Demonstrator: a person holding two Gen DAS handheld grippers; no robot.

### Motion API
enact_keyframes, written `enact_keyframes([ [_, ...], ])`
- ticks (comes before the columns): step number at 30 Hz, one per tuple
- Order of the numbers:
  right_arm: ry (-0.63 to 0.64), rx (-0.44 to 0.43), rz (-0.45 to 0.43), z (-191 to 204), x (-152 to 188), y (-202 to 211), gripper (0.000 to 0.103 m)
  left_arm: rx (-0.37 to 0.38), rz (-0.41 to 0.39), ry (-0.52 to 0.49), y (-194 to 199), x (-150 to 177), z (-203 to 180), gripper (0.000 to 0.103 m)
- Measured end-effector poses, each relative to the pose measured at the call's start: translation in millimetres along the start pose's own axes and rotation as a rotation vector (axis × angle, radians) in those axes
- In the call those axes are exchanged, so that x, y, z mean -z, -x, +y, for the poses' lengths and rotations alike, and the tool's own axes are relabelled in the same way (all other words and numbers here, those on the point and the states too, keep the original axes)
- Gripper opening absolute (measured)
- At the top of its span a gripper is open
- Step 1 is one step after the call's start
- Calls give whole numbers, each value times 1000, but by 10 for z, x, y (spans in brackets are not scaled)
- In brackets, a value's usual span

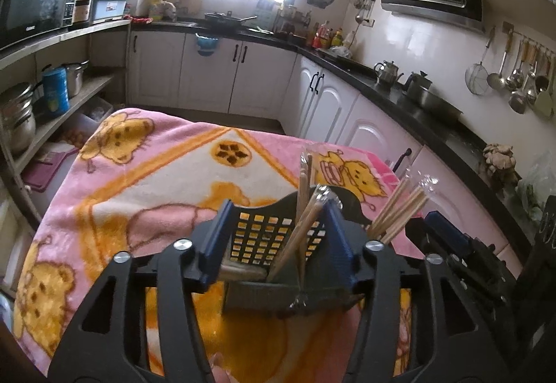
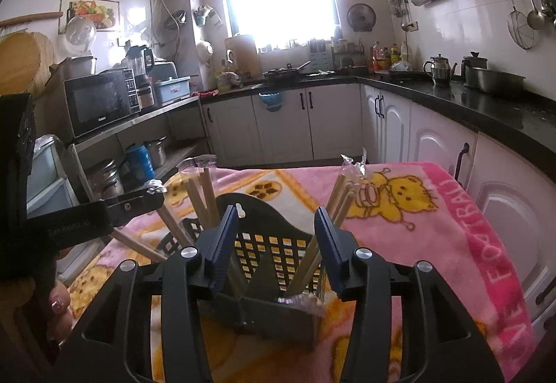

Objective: Organize utensils
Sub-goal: 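Lower both chopsticks into the caddy and open both tools to release them, then move both open tools back down to the last chopsticks on the blanket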

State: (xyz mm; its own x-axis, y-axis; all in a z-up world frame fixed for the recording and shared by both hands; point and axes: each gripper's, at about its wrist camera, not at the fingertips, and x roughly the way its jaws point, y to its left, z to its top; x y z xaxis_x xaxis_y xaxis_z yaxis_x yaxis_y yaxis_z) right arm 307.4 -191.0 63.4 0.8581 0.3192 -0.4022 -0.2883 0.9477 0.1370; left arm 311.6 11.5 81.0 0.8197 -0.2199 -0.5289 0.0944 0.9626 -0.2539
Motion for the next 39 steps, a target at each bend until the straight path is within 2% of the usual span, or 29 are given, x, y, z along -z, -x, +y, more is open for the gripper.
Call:
enact_keyframes([
  [6,5,-7,4,-13,8,142,49,10,9,-14,137,70,-31,66],
  [11,6,-11,-4,-60,26,314,57,14,23,-30,257,124,-76,83],
  [14,9,-12,5,-87,52,412,60,10,26,-34,345,171,-97,88],
  [25,15,-25,62,-146,261,763,66,46,63,-61,586,583,-212,92],
  [39,4,-34,142,-178,594,975,68,36,124,-45,643,1012,-138,92],
])
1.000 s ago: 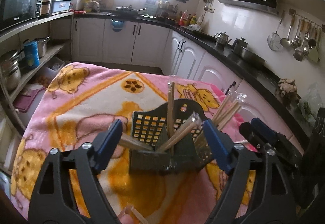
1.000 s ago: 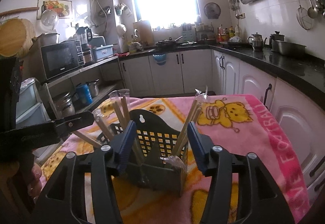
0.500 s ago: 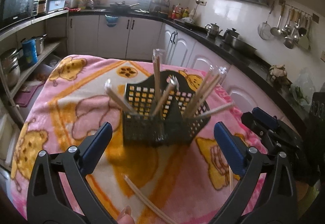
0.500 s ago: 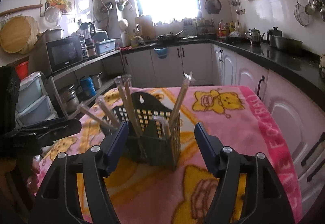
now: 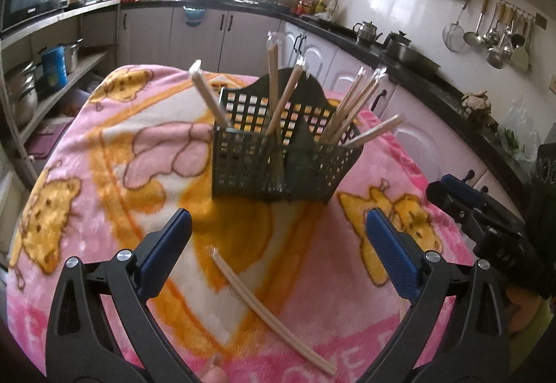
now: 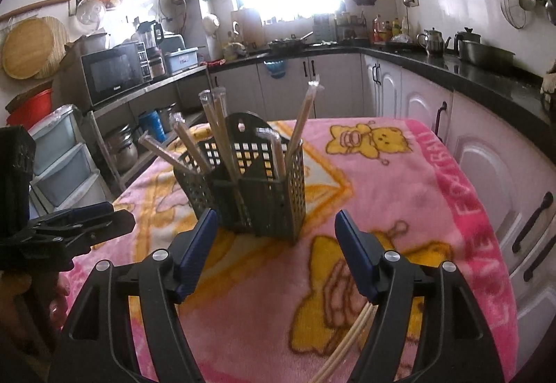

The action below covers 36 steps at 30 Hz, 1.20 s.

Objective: Organize utensils
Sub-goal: 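Move both open tools back down to the last chopsticks on the blanket, then close the left tool on a wrapped chopstick while the right tool grasps another chopstick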

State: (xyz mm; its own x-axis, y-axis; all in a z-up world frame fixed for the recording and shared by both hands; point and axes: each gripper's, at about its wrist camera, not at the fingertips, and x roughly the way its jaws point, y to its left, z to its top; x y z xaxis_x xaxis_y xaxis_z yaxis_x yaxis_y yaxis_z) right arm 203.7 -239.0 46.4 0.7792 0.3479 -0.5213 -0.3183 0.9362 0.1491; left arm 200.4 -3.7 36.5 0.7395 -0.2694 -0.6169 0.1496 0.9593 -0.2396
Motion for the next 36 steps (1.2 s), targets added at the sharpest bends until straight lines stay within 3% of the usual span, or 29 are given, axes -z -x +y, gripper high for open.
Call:
enact_keyframes([
  [18,-85,26,182,-341,513,-151,68,15,176,81,-448,558,214,90],
  [23,-127,31,244,-499,646,-212,68,65,247,185,-635,662,374,74],
  [26,-170,49,303,-622,748,-288,67,87,281,258,-744,680,489,60],
  [31,-236,76,416,-820,867,-530,52,89,293,323,-852,579,605,53],
  [36,-264,84,458,-873,801,-716,50,66,316,325,-959,483,623,46],
])
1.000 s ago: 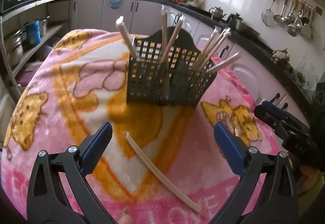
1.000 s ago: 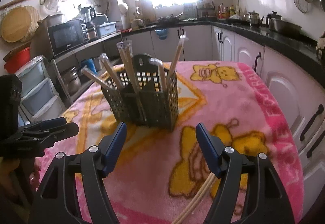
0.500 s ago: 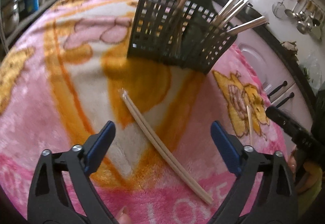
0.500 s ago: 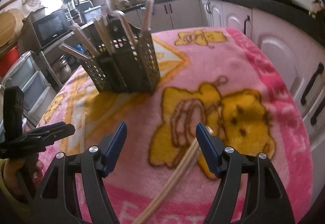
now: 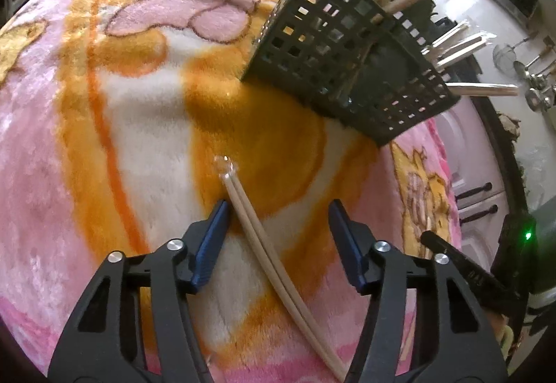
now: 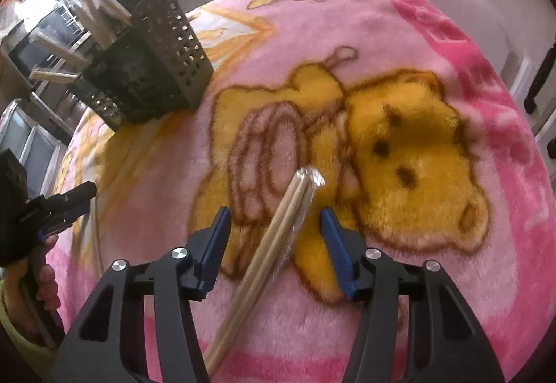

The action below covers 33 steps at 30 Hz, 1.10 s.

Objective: Organize utensils
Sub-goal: 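Close the left tool on a wrapped chopstick while the right tool grasps another chopstick, then lift both held chopsticks upright and carry them over the caddy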

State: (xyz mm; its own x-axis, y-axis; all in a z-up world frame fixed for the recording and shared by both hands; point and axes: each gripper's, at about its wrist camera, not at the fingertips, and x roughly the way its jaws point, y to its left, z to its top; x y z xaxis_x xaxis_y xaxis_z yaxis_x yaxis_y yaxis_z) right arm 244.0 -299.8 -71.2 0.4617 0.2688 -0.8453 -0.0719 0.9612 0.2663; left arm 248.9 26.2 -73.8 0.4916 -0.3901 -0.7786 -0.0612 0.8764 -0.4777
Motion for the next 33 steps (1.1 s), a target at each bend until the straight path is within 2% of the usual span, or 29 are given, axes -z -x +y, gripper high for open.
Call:
enact_keyframes([
  [1,0,7,7,5,-36,-24,41,-12,3,-7,-3,-17,8,43],
  [2,7,19,9,11,-71,-41,26,-35,8,-23,-18,-36,-11,38],
  [4,16,41,11,6,-140,-88,16,-80,17,-55,-49,-68,-49,31],
  [7,-5,2,21,-24,-218,-99,6,-149,24,-119,-97,-107,-104,16],
  [13,35,-100,-29,140,-302,33,5,-201,7,-253,-111,-74,-229,7],
  [17,79,-158,-78,340,-311,177,5,-144,2,-261,-57,-99,-283,1],
  [21,143,-190,-149,547,-333,359,5,-105,-39,-288,94,-125,-415,1],
  [26,219,-218,-253,791,-350,625,5,-34,-149,-313,484,-227,-617,1],
  [33,308,-235,-516,1109,-444,1101,5,3,-387,-340,1113,-461,-861,1],
])
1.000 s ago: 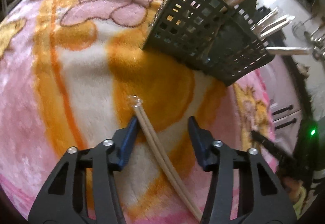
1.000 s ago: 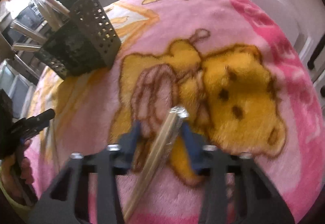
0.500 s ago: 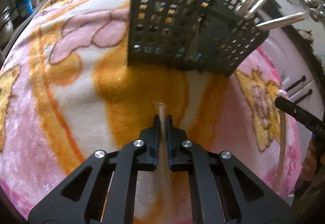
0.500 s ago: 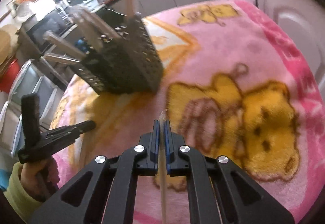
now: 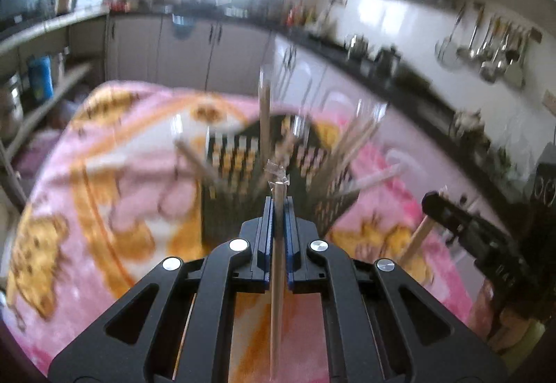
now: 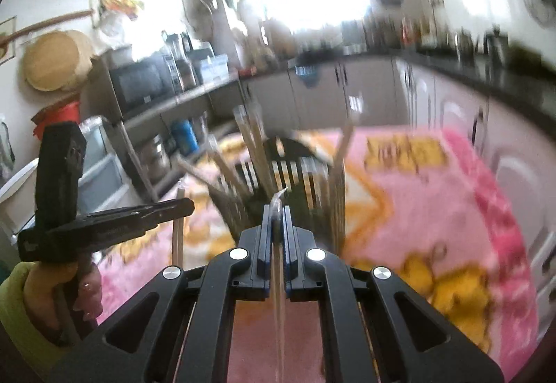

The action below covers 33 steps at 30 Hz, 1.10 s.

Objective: Organize utensils
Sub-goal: 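Lift both held chopsticks upright and carry them over the caddy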

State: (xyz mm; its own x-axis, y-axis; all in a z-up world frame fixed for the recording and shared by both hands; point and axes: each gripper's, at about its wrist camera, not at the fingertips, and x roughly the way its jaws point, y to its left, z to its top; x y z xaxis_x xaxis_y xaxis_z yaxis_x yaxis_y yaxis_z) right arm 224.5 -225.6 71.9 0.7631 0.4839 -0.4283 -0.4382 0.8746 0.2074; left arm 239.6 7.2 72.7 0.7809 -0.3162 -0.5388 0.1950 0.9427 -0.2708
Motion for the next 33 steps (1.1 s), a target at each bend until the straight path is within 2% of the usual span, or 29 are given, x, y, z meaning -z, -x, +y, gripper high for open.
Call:
enact_keyframes([
  [2,18,-4,-60,58,-124,27,5,-15,-59,-6,109,-148,-36,1],
  [9,32,-20,-157,118,-505,44,5,-55,-197,-31,351,-597,-106,1],
  [15,54,-7,-209,145,-766,36,5,-101,-328,-30,474,-1004,-153,1],
  [20,51,9,-234,84,-950,-52,5,-149,-411,-39,396,-1114,-229,1],
  [27,54,65,-271,-11,-1092,-218,5,-196,-460,-28,109,-1136,-213,1],
  [33,52,103,-265,-147,-1071,-440,5,-203,-448,-29,-169,-1090,-195,1],
])
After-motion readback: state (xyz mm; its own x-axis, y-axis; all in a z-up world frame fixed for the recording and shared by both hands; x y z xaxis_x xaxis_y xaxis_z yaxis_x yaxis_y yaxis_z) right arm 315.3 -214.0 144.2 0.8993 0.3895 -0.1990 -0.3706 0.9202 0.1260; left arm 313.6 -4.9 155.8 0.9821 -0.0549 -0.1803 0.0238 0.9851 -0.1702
